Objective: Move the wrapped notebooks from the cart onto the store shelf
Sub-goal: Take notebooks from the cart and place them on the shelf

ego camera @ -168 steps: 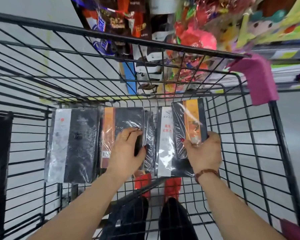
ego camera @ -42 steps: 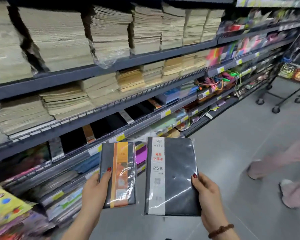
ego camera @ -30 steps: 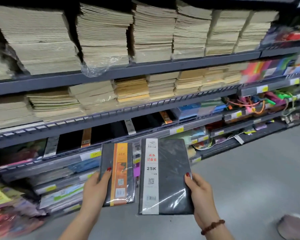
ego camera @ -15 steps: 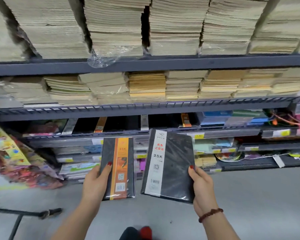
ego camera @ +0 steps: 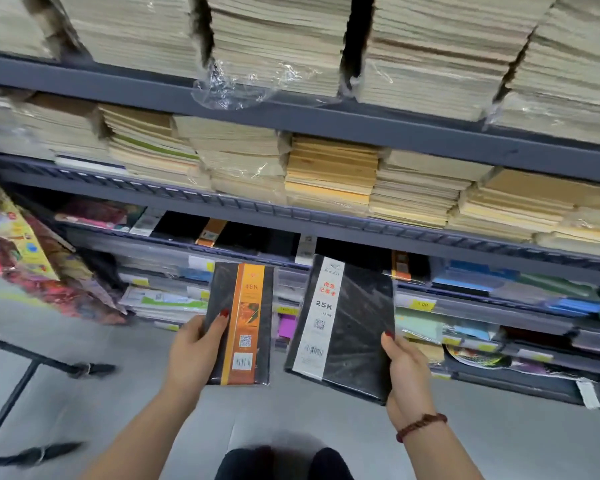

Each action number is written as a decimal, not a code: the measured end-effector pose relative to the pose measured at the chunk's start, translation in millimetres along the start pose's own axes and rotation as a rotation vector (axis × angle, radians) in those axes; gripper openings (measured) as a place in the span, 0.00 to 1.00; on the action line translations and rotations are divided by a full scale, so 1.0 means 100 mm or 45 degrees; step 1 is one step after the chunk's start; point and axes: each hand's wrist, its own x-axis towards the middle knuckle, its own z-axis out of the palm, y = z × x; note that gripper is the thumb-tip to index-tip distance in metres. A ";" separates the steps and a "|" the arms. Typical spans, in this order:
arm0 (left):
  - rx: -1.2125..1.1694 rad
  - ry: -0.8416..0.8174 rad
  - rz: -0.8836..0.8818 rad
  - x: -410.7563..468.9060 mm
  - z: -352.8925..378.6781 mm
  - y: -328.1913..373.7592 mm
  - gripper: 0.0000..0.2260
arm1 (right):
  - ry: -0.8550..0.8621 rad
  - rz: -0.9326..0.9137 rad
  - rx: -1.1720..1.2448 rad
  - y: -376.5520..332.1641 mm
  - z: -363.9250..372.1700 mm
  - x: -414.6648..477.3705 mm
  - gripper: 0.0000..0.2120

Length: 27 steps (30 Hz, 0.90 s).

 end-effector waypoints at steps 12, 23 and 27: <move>-0.200 0.228 -0.075 0.59 0.58 -0.38 0.12 | -0.194 -0.059 -0.101 -0.02 0.45 1.27 0.05; -0.284 0.179 0.016 1.06 0.75 -0.64 0.11 | -0.359 -0.484 -0.548 0.05 0.60 1.50 0.46; -0.310 0.170 0.006 1.11 0.76 -0.73 0.10 | -0.256 -0.976 -1.283 0.40 0.44 1.36 0.43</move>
